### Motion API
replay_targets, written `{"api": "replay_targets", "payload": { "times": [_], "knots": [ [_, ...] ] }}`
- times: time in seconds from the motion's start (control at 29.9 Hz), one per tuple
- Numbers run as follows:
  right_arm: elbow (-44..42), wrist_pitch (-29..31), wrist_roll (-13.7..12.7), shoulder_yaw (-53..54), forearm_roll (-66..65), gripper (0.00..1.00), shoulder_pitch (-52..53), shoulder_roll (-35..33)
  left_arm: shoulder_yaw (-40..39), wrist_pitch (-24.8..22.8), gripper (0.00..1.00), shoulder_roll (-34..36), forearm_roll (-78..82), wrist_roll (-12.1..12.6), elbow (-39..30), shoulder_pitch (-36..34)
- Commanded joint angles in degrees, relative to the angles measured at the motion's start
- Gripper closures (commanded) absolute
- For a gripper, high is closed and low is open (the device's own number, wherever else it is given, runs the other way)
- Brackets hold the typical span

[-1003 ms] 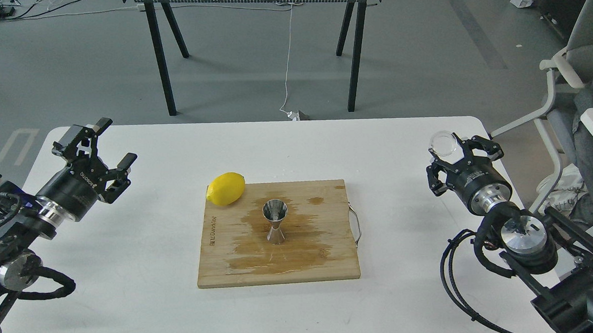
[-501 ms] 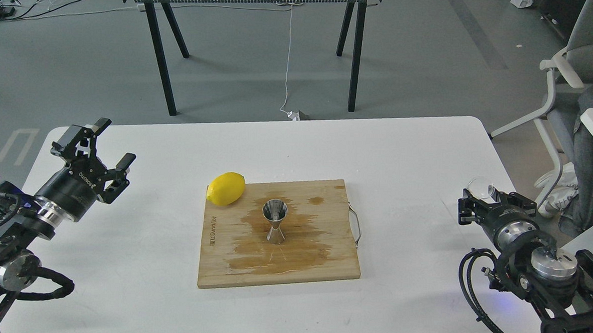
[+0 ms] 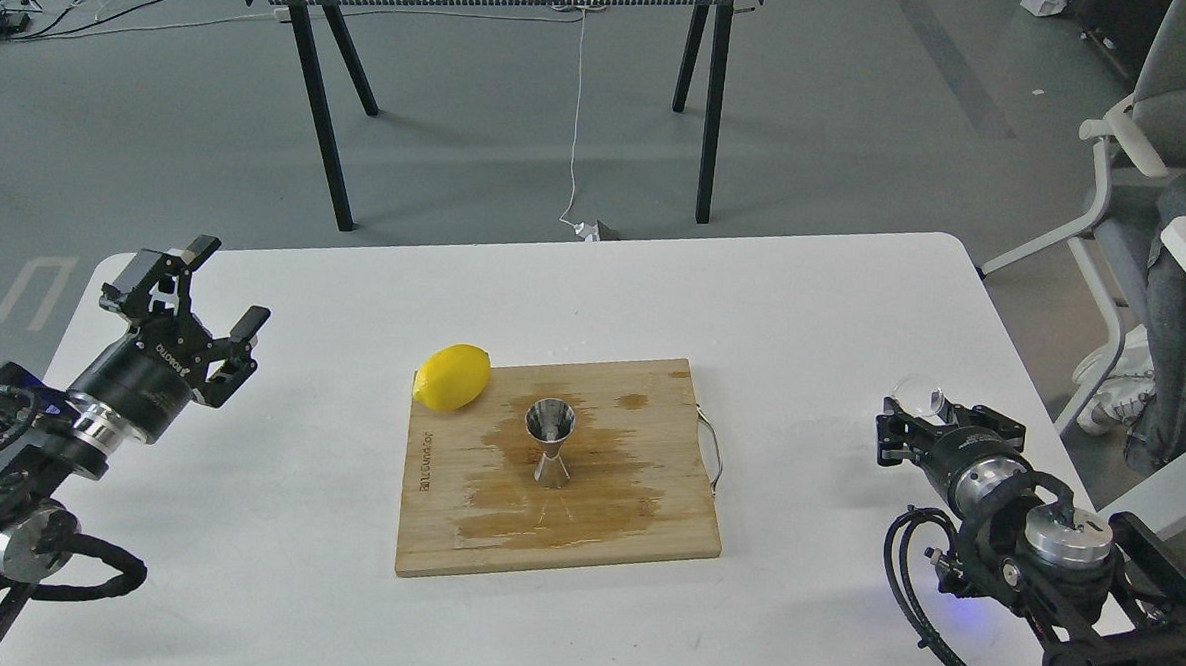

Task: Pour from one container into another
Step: 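Lower the glass onto the table with the right gripper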

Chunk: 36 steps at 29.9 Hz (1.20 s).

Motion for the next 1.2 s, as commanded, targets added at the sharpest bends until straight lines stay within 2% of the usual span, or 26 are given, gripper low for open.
{"api": "replay_targets", "payload": {
  "times": [0.0, 0.33, 1.17],
  "knots": [
    [-0.5, 0.1, -0.4, 0.2, 0.0, 0.66, 0.1, 0.2, 0.0, 0.0, 0.01, -0.1, 0.0, 0.0, 0.0, 0.0],
    [-2.6, 0.1, -1.5, 0.5, 0.0, 0.63, 0.4, 0.3, 0.0, 0.0, 0.01, 0.0, 0.0, 0.0, 0.0, 0.1],
    [-3.5, 0.1, -1.6, 0.5, -0.1, 0.51, 0.7, 1.1, 0.0, 0.0, 0.01, 0.0, 0.0, 0.0, 0.0, 0.3]
  ]
}}
